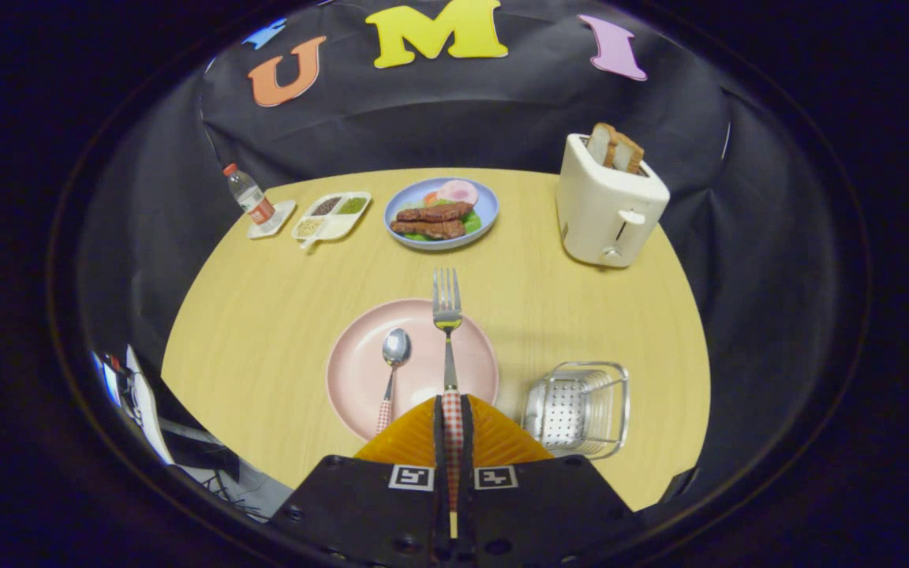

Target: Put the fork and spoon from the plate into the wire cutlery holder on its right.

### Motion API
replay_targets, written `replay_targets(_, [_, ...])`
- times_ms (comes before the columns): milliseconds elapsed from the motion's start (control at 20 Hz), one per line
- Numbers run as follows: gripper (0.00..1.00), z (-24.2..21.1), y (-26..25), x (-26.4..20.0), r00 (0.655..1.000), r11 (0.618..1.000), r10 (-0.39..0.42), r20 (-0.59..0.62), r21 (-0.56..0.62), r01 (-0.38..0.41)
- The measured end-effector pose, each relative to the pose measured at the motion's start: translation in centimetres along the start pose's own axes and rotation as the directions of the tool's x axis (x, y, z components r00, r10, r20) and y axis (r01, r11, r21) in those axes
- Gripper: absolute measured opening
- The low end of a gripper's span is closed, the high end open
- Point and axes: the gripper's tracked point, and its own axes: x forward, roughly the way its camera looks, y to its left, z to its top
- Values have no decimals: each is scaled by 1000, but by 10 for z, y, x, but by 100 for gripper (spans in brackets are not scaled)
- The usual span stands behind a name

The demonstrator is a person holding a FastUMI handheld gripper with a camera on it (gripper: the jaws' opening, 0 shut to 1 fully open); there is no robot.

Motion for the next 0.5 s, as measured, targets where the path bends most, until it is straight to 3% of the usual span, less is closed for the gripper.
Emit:
replay_targets(300, [4, -1, -53, -49, 990, 998, -39, -136, 38, 44])
replay_targets(500, [4, -33, -65, -50, 952, 992, -10, -306, 113, 47])
